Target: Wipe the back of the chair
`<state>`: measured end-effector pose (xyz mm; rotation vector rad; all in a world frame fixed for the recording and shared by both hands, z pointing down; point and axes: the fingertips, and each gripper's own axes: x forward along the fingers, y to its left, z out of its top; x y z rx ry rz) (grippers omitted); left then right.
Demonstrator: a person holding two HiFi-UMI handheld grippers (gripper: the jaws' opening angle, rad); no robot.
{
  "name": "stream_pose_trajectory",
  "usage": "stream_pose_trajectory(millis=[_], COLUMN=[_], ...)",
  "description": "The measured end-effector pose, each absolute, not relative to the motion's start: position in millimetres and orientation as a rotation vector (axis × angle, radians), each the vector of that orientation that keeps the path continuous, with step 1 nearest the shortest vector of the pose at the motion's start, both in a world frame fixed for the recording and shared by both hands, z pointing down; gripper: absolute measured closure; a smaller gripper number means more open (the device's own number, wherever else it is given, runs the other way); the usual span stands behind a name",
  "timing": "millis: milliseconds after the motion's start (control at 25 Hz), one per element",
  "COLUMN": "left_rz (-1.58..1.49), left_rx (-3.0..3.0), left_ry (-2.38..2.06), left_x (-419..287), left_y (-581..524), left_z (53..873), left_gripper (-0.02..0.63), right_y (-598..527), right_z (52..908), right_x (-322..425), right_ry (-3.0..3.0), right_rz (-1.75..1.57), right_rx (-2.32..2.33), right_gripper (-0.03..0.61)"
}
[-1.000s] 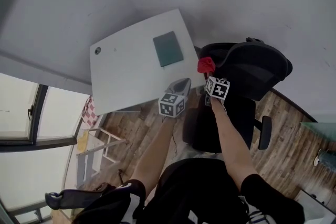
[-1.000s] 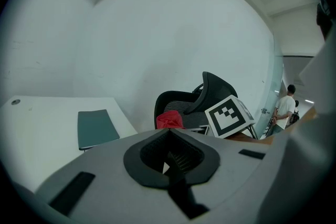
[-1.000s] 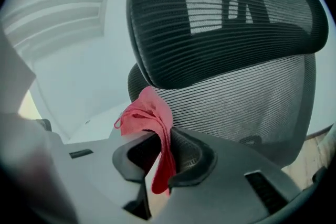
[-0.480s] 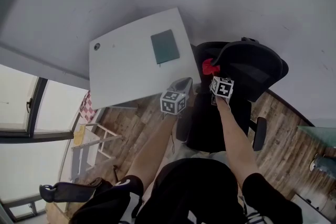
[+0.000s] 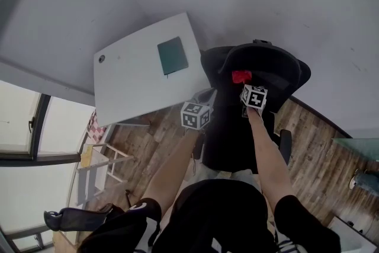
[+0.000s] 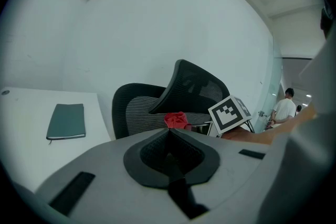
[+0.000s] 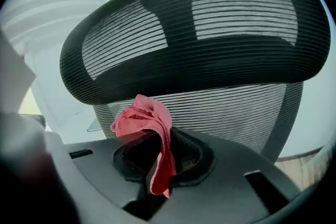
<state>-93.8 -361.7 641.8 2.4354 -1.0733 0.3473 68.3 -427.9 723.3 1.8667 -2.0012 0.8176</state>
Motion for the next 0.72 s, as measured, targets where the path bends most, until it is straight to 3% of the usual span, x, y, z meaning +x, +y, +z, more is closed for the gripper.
stream_pose_trajectory(millis=[720], left_rz=[0.346], left_rx=[2.499], left_ry=[-0.986], left_x=[22.8], left_y=[-342.8], left_z=[629.2], left_gripper=[0.589], right_y=[-389.3], right_z=[718.8], right_x=[213.9], right_ry=[-1.897], right_rz=[0.837], right_rx=[2.005], right_gripper=[0.512])
